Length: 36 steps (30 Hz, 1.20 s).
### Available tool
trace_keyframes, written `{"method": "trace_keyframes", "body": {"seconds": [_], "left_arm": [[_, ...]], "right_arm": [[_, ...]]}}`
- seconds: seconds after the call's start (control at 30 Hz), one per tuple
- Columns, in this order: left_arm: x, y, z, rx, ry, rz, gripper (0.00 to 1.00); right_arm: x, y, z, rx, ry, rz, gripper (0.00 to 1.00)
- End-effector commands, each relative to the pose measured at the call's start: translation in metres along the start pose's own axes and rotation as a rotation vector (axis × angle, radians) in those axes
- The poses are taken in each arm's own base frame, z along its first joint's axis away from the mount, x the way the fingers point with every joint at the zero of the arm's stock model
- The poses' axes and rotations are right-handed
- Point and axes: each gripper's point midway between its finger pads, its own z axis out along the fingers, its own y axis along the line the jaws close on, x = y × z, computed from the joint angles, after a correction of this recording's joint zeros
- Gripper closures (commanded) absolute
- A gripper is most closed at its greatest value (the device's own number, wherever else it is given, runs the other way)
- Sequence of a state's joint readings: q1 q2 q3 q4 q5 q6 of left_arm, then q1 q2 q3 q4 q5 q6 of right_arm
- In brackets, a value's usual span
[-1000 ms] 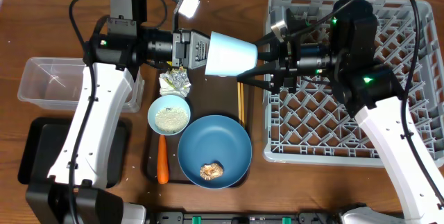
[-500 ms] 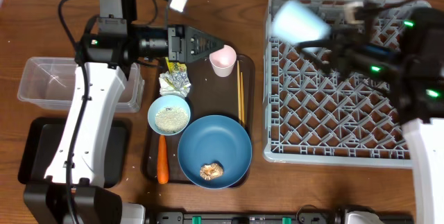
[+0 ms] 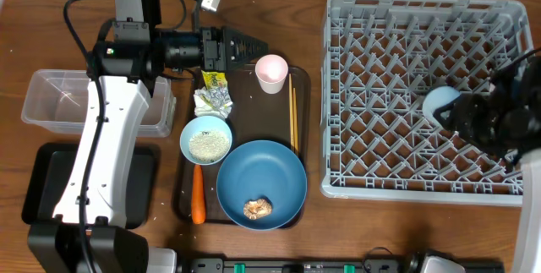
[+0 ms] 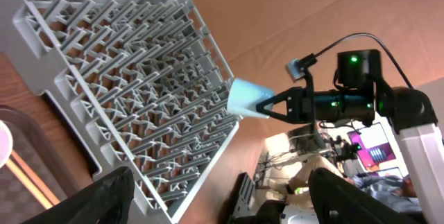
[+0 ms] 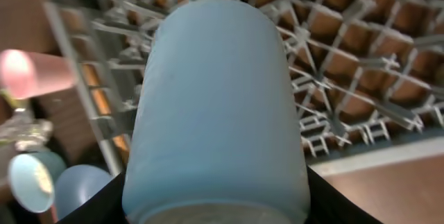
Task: Sort waste into correct bins and load items into the dishwasher rack
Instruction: 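Lower the blue cup into the dish rack with the right gripper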
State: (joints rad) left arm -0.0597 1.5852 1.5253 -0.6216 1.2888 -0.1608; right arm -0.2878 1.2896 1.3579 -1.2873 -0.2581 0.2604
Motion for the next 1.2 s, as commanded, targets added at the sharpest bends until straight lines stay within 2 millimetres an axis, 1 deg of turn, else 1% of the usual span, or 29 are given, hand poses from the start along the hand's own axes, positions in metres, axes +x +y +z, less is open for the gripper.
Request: {"method": "trace_keyframes", "body": {"seconds": [0.0,0.07,0.2,0.27,0.33,0.53,0.67,0.83,0.97,1.03,1.07,1.1,1.13,1.17], "left_arm": [[-0.003,0.005,-0.001,-0.027,-0.010,-0.009,0.18],[-0.002,0.005,-0.001,-0.027,-0.009,-0.012,0.18],[-0.002,0.005,-0.001,-0.028,-0.009,-0.012,0.19],[-0.002,0.005,-0.001,-0.027,-0.008,-0.013,0.18],[-0.002,0.005,-0.001,-0.028,-0.009,-0.012,0.19],[-0.002,0.005,-0.001,-0.028,-0.009,-0.012,0.18],[-0.002,0.005,-0.001,-0.028,-0.009,-0.012,0.18],[-0.002,0.005,-0.001,-0.028,-0.009,-0.012,0.18],[-0.002,0.005,-0.001,-0.028,-0.009,-0.013,0.18],[-0.002,0.005,-0.001,-0.028,-0.009,-0.012,0.18],[-0.002,0.005,-0.001,-0.028,-0.009,-0.012,0.18],[-0.002,0.005,-0.001,-0.028,-0.009,-0.012,0.18],[-0.002,0.005,-0.001,-0.028,-0.009,-0.012,0.18],[-0.002,0.005,-0.001,-0.028,-0.009,-0.012,0.18]], "right_arm": [[0.000,-0.012,0.016,0.074,0.065,0.021,0.56],[-0.002,-0.018,0.027,0.103,0.098,0.028,0.56],[-0.010,-0.022,0.049,0.114,0.137,0.021,0.56],[-0.011,-0.027,0.056,0.135,0.151,0.025,0.56],[-0.014,-0.027,0.061,0.135,0.154,0.025,0.56],[-0.014,-0.028,0.070,0.155,0.171,0.014,0.55],[-0.012,-0.017,0.080,0.147,0.184,-0.025,0.53],[-0.003,-0.002,0.089,0.145,0.216,-0.081,0.53],[-0.007,-0.014,0.090,0.251,0.191,-0.069,0.54],[-0.007,-0.017,0.091,0.267,0.189,-0.071,0.53],[-0.008,-0.017,0.091,0.267,0.190,-0.071,0.53],[-0.007,-0.017,0.091,0.267,0.191,-0.071,0.48],[-0.007,-0.016,0.092,0.263,0.195,-0.074,0.32],[-0.006,-0.013,0.092,0.245,0.202,-0.083,0.27]]}}
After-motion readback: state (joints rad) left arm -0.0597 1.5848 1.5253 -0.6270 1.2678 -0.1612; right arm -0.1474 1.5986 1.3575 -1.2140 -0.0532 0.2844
